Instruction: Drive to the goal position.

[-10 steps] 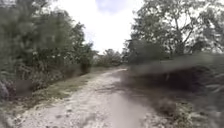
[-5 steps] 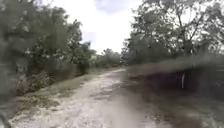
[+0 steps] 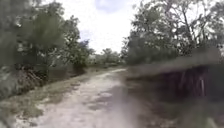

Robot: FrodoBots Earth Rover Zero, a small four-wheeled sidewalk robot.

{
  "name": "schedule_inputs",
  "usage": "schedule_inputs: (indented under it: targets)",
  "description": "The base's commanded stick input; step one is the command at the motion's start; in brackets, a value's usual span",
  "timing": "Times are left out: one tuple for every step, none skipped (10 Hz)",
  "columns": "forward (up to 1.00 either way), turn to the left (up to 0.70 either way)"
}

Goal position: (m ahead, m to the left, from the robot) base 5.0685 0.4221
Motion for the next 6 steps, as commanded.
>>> schedule_inputs:
  targets:
    - [0.70, 0.00]
    - [0.70, 0.00]
    - [0.70, 0.00]
    - [0.70, 0.00]
    - [0.70, 0.00]
    - [0.70, 0.00]
